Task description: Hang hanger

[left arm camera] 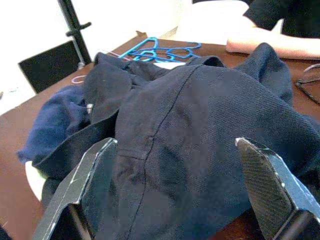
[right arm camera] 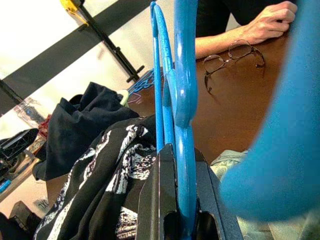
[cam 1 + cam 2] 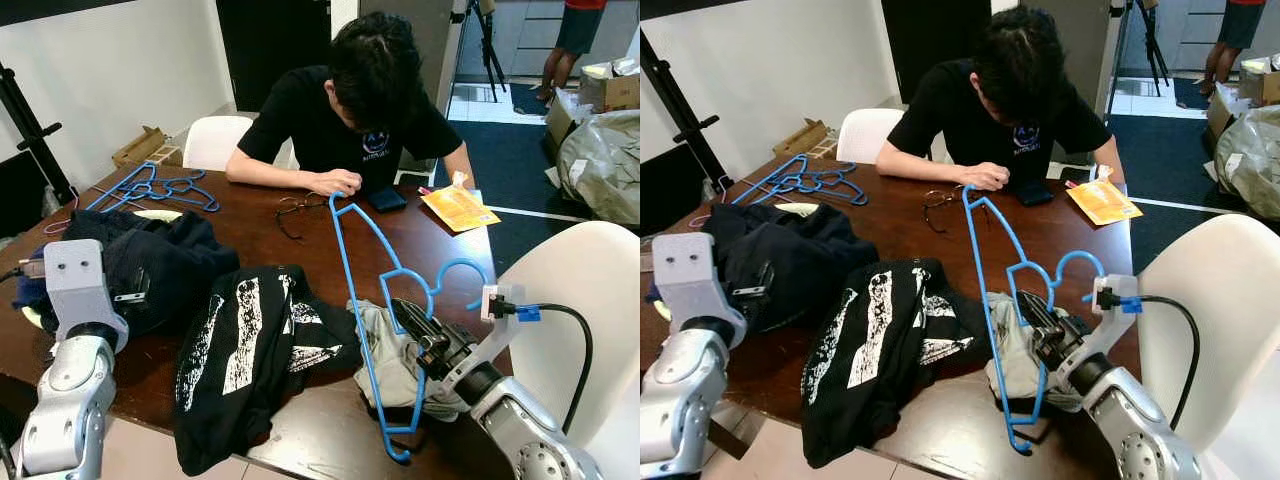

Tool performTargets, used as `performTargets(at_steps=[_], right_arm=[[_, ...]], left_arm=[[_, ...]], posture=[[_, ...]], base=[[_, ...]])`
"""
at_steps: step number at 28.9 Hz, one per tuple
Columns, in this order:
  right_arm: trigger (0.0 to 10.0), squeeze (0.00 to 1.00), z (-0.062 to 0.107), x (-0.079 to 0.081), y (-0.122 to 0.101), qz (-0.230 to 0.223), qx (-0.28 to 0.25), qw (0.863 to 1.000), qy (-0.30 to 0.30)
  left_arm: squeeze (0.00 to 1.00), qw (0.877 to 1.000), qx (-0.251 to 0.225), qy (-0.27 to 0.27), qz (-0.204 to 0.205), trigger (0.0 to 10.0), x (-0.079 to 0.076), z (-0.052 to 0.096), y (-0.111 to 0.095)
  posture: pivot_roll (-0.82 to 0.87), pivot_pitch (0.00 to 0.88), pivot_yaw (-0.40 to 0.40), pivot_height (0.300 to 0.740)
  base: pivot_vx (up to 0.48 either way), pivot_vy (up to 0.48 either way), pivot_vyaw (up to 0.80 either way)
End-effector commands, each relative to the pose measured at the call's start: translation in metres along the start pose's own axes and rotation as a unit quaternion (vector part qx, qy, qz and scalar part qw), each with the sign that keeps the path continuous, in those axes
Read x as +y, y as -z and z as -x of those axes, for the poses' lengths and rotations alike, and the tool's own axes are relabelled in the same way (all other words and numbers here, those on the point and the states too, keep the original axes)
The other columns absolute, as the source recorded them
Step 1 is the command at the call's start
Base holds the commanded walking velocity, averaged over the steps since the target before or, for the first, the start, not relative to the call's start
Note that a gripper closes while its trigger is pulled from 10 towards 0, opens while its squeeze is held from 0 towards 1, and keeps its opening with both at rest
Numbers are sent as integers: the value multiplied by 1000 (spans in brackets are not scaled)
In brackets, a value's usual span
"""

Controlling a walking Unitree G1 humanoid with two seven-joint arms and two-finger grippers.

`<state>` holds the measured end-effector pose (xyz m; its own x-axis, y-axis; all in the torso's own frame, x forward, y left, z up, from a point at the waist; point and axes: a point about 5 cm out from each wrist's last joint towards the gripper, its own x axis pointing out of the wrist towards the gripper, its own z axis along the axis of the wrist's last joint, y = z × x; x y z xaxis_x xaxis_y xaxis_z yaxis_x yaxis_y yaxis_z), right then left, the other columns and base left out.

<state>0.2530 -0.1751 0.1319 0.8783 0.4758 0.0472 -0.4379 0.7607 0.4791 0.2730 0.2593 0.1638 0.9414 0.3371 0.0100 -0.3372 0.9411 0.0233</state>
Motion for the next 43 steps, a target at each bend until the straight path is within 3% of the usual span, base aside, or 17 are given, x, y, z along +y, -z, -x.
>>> performTargets(at_steps=[1, 11, 13, 19, 23, 33, 35, 43], right_arm=[[10000, 0, -1, 0, 4, -6, 11, 1000, 3], [10000, 0, -1, -1, 3, -6, 11, 1000, 5], [10000, 0, 0, -2, 2, -3, 13, 1000, 7], [10000, 0, 1, -2, 0, 0, 14, 1000, 10], [10000, 0, 4, -4, -2, 4, 16, 1000, 14], [10000, 0, 5, -6, -2, 5, 19, 1000, 17], [10000, 0, 4, -6, -1, 3, 21, 1000, 16], [10000, 0, 1, -6, 0, -1, 20, 1000, 16]], left_arm=[[0, 1000, -2, -3, 5, 10000, 7, -3, -1], [0, 1000, 20, 23, 2, 10000, 10, -11, 10], [0, 998, 33, 48, -7, 10000, 8, -20, 15], [0, 997, 45, 58, -10, 10000, 7, -28, 20], [0, 993, 68, 92, -11, 10000, -2, -35, 33], [0, 988, 83, 129, -18, 10000, -13, -39, 41], [0, 987, 87, 132, -21, 0, -12, -39, 45], [0, 989, 89, 120, -20, 0, -8, -43, 48]], posture=[[-7, 0, 57, 740], [-12, 0, 49, 740], [-26, 0, 48, 740], [-37, 0, 46, 740], [-43, 5, 41, 740], [-34, 1, 40, 740], [-24, 0, 39, 740], [-23, 0, 45, 740]], base=[[0, 0, 0], [0, 0, 0], [0, 0, 0], [0, 0, 0], [0, 0, 0], [0, 0, 0], [0, 0, 0], [0, 0, 0]])
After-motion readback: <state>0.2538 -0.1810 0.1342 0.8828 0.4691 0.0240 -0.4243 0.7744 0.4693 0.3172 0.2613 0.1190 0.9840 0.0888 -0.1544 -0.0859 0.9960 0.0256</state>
